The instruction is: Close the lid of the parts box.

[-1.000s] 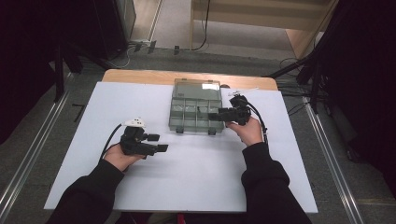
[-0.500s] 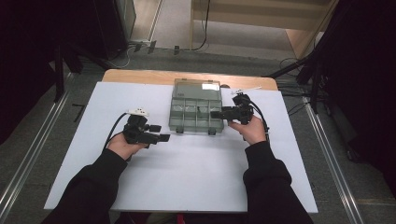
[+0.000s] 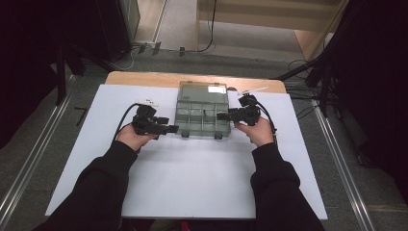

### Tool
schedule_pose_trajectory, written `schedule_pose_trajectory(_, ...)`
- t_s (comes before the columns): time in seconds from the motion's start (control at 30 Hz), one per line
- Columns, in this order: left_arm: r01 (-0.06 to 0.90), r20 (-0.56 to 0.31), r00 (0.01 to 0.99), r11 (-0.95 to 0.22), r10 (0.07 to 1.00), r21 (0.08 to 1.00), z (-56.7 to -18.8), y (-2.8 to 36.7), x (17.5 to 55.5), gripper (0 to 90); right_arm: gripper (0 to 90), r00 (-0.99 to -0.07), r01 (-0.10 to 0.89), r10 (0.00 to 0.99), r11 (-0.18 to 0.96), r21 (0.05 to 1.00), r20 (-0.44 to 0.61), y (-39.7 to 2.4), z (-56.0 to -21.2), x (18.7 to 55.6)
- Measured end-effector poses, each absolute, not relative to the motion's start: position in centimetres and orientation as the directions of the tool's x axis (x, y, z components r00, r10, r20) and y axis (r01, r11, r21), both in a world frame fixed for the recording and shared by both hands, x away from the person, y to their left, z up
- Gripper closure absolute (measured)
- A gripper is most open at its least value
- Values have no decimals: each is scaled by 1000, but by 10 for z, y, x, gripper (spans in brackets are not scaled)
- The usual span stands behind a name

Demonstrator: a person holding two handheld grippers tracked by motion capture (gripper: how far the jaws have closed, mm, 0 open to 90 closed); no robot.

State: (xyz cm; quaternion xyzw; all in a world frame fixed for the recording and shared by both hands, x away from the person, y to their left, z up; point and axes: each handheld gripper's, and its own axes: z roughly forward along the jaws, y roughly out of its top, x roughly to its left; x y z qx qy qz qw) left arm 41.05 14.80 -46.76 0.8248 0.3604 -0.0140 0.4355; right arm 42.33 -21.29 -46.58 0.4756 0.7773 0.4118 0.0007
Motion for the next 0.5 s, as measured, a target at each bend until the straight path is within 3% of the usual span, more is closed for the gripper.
schedule_pose_trajectory(0.5,624,-326,715,-353,619,697,-464,130,440,316,298,-538,745,736,188,641,410,-221,-461,439)
